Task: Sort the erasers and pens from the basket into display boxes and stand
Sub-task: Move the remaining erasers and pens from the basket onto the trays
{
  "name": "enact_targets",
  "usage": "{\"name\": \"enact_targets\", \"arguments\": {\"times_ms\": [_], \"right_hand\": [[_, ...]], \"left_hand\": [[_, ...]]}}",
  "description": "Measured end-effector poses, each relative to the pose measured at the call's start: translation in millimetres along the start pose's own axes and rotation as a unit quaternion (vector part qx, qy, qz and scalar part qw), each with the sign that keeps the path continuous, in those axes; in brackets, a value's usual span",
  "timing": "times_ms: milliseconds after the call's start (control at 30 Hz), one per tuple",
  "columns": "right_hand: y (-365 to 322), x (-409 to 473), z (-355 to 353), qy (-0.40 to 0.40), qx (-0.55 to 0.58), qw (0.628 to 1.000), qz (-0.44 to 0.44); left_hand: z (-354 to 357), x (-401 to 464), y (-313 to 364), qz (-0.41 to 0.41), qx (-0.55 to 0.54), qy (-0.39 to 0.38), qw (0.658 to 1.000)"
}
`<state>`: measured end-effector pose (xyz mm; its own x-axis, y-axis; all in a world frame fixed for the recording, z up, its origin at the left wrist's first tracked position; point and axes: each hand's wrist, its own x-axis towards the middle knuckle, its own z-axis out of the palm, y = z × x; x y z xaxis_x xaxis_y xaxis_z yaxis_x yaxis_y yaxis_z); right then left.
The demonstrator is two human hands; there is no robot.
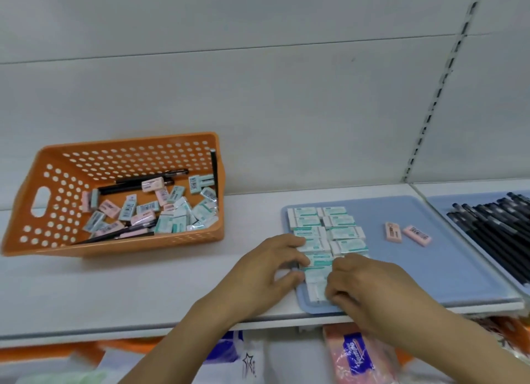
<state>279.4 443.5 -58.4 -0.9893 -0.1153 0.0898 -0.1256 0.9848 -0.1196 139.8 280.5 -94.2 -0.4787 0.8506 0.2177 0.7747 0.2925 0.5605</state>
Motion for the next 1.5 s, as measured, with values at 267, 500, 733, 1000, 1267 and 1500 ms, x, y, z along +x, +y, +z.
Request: {"name": "enact_targets", "arguments": {"times_ms": [267,500,733,1000,1267,1500], "right_hand": [[-25,81,-49,0.155,0.143,0.977,-0.029],[-118,205,-64,0.036,-0.065,0.991,-0.109],[-137,253,-41,-0.14,-0.109,0.984,-0.028],[-135,250,-54,-0.258,-0.193,0.946,0.029],[-130,260,-49,-0.28,-0.216,0.935,0.029],[-120,266,-47,-0.317,-0.22,0.922,0.027]], "left_hand": [[-113,-43,7,0.007,0.042,0.212,0.976],[-184,-32,-86,-0.304,0.214,0.011,0.928],[-170,-11,-92,-0.35,0.145,-0.027,0.925],[-166,0,-90,-0.365,0.074,-0.048,0.927],[-177,-7,-90,-0.339,0.078,-0.059,0.935],[-170,-10,-83,-0.275,0.212,-0.082,0.934]]}}
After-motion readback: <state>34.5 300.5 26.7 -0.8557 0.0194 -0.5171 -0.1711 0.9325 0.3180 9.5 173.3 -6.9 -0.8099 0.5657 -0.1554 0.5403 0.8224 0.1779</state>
